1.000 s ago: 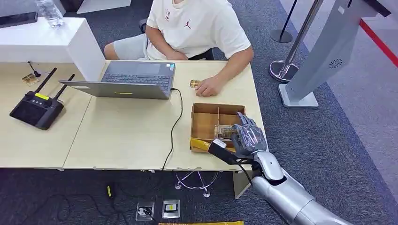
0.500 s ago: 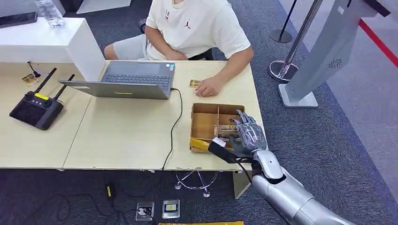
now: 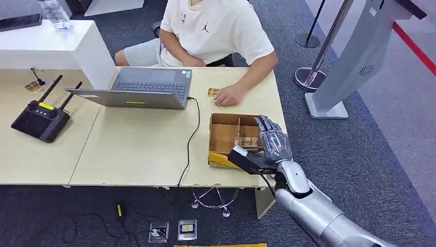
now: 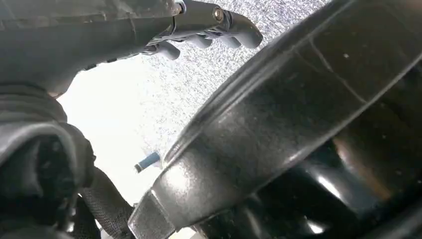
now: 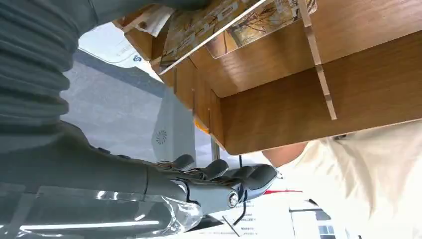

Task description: Pass the card to the sensor for recognition and then transmit it.

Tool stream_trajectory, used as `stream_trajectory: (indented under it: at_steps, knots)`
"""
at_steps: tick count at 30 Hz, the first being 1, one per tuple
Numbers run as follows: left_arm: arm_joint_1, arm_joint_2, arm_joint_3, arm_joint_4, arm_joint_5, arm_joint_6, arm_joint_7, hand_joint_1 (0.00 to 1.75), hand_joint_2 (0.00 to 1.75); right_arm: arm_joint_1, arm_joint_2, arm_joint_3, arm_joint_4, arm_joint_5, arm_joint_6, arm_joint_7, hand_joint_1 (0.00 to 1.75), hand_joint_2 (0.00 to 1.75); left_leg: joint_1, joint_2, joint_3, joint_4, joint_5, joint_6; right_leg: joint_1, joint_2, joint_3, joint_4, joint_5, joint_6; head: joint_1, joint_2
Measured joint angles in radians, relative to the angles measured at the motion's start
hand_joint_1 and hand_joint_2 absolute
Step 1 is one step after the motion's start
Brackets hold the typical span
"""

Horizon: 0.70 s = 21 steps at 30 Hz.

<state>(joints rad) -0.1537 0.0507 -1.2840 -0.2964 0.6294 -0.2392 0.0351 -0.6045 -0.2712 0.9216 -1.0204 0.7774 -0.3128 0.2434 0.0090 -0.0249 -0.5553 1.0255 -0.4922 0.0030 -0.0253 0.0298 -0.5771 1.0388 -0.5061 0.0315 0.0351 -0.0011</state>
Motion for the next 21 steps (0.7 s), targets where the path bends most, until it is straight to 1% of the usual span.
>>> stream_trajectory:
  at_steps: [4, 5, 6, 7, 8, 9, 21]
  knots:
    - [0.0, 0.0, 0.0, 0.0, 0.001, 0.0, 0.0, 0.0, 0.0, -0.001, 0.003, 0.0, 0.0, -0.003, -0.003, -0.004, 0.0, 1.75, 0.0, 0.0, 0.0, 0.0, 0.0, 0.0, 0.0, 0.0, 0.0, 0.0, 0.0, 0.0, 0.0, 0.0]
    - [0.0, 0.0, 0.0, 0.0, 0.001, 0.0, 0.0, 0.0, 0.0, -0.001, 0.003, 0.0, 0.0, -0.003, -0.003, -0.004, 0.17, 1.75, 0.0, 0.0, 0.0, 0.0, 0.0, 0.0, 0.0, 0.0, 0.0, 0.0, 0.0, 0.0, 0.0, 0.0]
    - [0.0, 0.0, 0.0, 0.0, 0.002, 0.0, 0.0, 0.0, 0.0, -0.001, 0.004, 0.0, 0.0, -0.003, -0.003, -0.004, 0.4, 1.75, 0.0, 0.0, 0.0, 0.0, 0.0, 0.0, 0.0, 0.0, 0.0, 0.0, 0.0, 0.0, 0.0, 0.0]
    - [0.0, 0.0, 0.0, 0.0, 0.002, 0.0, 0.0, 0.0, 0.0, -0.001, 0.004, 0.0, 0.0, -0.003, -0.003, -0.005, 1.36, 1.75, 0.0, 0.0, 0.0, 0.0, 0.0, 0.0, 0.0, 0.0, 0.0, 0.0, 0.0, 0.0, 0.0, 0.0]
    - [0.001, -0.001, 0.0, 0.0, 0.002, 0.0, 0.0, 0.0, 0.0, -0.001, 0.004, 0.0, 0.0, -0.006, -0.001, -0.006, 1.52, 1.75, 0.0, 0.0, 0.0, 0.0, 0.0, 0.0, 0.0, 0.0, 0.0, 0.0, 0.0, 0.0, 0.0, 0.0]
    - [0.001, -0.001, 0.0, 0.0, 0.002, 0.0, 0.0, 0.0, 0.0, -0.001, 0.004, 0.001, 0.002, -0.009, 0.002, -0.01, 1.75, 1.75, 0.0, 0.0, 0.0, 0.0, 0.0, 0.0, 0.0, 0.0, 0.0, 0.0, 0.0, 0.0, 0.0, 0.0]
    - [0.001, -0.001, 0.0, 0.0, -0.001, 0.0, 0.0, 0.0, 0.0, 0.002, 0.003, 0.016, 0.009, -0.031, 0.031, -0.013, 1.75, 1.75, 0.0, 0.0, -0.001, 0.0, 0.0, 0.0, 0.0, 0.0, -0.001, 0.0, 0.0, 0.0, 0.0, 0.0]
